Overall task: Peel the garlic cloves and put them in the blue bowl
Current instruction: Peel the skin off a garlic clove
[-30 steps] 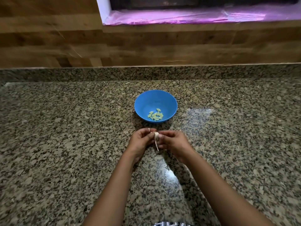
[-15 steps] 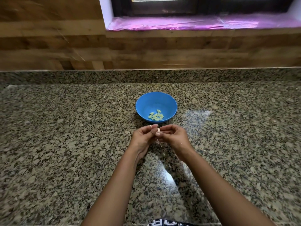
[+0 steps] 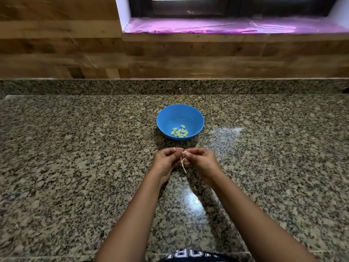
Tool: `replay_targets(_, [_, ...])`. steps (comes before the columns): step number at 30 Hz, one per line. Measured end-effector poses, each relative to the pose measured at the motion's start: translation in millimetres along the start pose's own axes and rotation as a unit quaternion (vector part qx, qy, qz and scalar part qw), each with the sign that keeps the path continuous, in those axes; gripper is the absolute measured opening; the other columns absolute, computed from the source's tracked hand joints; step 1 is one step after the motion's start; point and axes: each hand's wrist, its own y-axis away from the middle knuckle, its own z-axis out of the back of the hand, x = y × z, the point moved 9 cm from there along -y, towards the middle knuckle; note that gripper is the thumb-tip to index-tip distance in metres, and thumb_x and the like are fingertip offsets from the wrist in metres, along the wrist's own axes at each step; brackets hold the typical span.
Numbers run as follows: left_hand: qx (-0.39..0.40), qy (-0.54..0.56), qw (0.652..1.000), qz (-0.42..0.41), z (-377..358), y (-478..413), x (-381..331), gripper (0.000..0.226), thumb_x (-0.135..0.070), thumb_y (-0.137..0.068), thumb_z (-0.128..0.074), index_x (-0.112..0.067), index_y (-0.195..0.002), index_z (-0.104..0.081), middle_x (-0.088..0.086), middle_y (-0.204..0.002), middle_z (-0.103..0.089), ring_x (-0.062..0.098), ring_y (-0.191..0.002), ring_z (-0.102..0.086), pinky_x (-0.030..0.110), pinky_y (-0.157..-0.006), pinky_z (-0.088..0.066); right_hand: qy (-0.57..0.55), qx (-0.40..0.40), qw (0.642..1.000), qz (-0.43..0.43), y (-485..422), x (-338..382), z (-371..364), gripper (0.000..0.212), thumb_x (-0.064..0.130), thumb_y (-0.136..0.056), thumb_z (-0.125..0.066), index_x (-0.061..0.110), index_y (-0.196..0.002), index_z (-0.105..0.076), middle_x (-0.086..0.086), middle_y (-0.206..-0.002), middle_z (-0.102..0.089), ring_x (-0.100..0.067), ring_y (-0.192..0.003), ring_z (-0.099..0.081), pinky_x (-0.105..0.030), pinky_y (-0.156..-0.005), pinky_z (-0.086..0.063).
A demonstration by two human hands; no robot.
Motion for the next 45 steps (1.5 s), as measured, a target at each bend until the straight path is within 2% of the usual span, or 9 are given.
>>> replay_targets(4, [-0.082, -0.172, 0.981, -0.028, 24.1, -8.8, -3.7, 0.005, 0.001, -0.086, -0.061, -0.003, -0.088, -0.062, 0.013, -0.100, -0.068, 0.015, -0.076, -0.063, 0.025, -0.068, -0.055, -0.109, 0.000, 0.990, -0.092, -0.6, -15.0, 11.3, 0.015, -0.012, -0.087, -0.050, -0.013, -0.100, -0.057, -0.017, -0.083, -0.061, -0.018, -0.068, -0.062, -0.024, -0.062, -0.057])
replay_targets(8, [-0.123, -0.419, 0.895, -0.095, 28.0, -4.2, -22.4, 0.021, -0.015, -0.085, -0.069, -0.007, -0.104, -0.069, 0.002, -0.100, -0.067, 0.012, -0.085, -0.059, 0.019, -0.073, -0.043, -0.123, 0.009, 0.986, -0.112, -0.7, -15.3, 19.9, 0.020, -0.013, -0.087, -0.049, -0.013, -0.104, -0.058, -0.018, -0.094, -0.061, -0.021, -0.079, -0.061, -0.026, -0.071, -0.056])
replay_targets(13, [-0.141, -0.482, 0.851, -0.156, 19.1, 3.5, -32.7, 0.015, -0.010, -0.087, -0.066, -0.007, -0.100, -0.069, 0.008, -0.103, -0.068, 0.009, -0.082, -0.055, 0.006, -0.055, -0.038, -0.077, 0.011, 0.992, -0.095, -0.5, -8.2, 26.0, 0.014, -0.007, -0.082, -0.061, -0.006, -0.095, -0.064, -0.013, -0.089, -0.067, -0.022, -0.079, -0.063, -0.028, -0.068, -0.057])
replay_targets(16, [-0.146, -0.492, 0.834, -0.203, 10.9, 10.1, -41.2, 0.019, -0.013, -0.088, -0.064, -0.006, -0.106, -0.068, 0.007, -0.107, -0.060, 0.010, -0.086, -0.052, 0.008, -0.065, -0.036, -0.058, 0.021, 0.993, -0.097, 0.7, -7.9, 24.8, 0.015, -0.006, -0.081, -0.062, -0.002, -0.095, -0.066, -0.012, -0.090, -0.068, -0.022, -0.080, -0.064, -0.027, -0.066, -0.056])
replay_targets(19, [-0.119, -0.422, 0.873, -0.216, 2.2, 14.4, -40.9, 0.021, -0.021, -0.086, -0.068, -0.010, -0.104, -0.069, 0.001, -0.098, -0.062, 0.011, -0.085, -0.058, 0.017, -0.072, -0.043, -0.049, 0.028, 0.995, -0.080, 2.2, -6.1, 21.9, 0.016, -0.007, -0.079, -0.063, 0.000, -0.093, -0.067, -0.010, -0.086, -0.069, -0.017, -0.076, -0.063, -0.026, -0.073, -0.055])
replay_targets(25, [-0.003, -0.110, 0.993, -0.036, -13.2, 12.3, -3.4, 0.002, -0.002, -0.082, -0.067, -0.004, -0.082, -0.066, 0.008, -0.079, -0.067, 0.015, -0.069, -0.064, 0.018, -0.061, -0.053, -0.025, 0.038, 0.998, -0.041, 9.9, 1.6, 16.6, 0.010, -0.009, -0.077, -0.065, -0.001, -0.083, -0.065, -0.009, -0.074, -0.069, -0.010, -0.060, -0.066, -0.019, -0.062, -0.054])
replay_targets(30, [-0.010, -0.026, 0.999, -0.020, -17.4, 19.5, -1.4, 0.004, 0.004, -0.082, -0.063, 0.001, -0.080, -0.063, 0.010, -0.075, -0.065, 0.008, -0.054, -0.063, 0.014, -0.054, -0.051, -0.012, 0.054, 0.998, -0.022, 17.8, 9.6, 13.6, 0.006, -0.007, -0.079, -0.064, -0.002, -0.080, -0.064, -0.011, -0.073, -0.068, -0.018, -0.066, -0.066, -0.026, -0.068, -0.056])
replay_targets(40, [0.000, -0.051, 0.998, -0.042, -24.5, 32.3, 4.0, 0.014, 0.001, -0.080, -0.069, 0.000, -0.093, -0.066, 0.009, -0.086, -0.070, 0.017, -0.080, -0.067, 0.024, -0.073, -0.056, 0.046, 0.007, 0.999, -0.015, 27.9, 18.7, 23.4, 0.003, -0.005, -0.080, -0.065, -0.004, -0.082, -0.063, -0.017, -0.081, -0.066, -0.025, -0.074, -0.066, -0.031, -0.073, -0.057])
replay_targets(45, [0.001, -0.210, 0.971, -0.113, -27.3, 36.4, -11.1, 0.022, -0.002, -0.074, -0.075, -0.005, -0.095, -0.070, 0.010, -0.094, -0.072, 0.020, -0.091, -0.069, 0.031, -0.085, -0.055, 0.001, 0.005, 0.995, -0.095, 29.2, 10.8, 23.7, 0.010, -0.007, -0.083, -0.060, -0.010, -0.093, -0.061, -0.018, -0.083, -0.065, -0.024, -0.073, -0.065, -0.028, -0.062, -0.057])
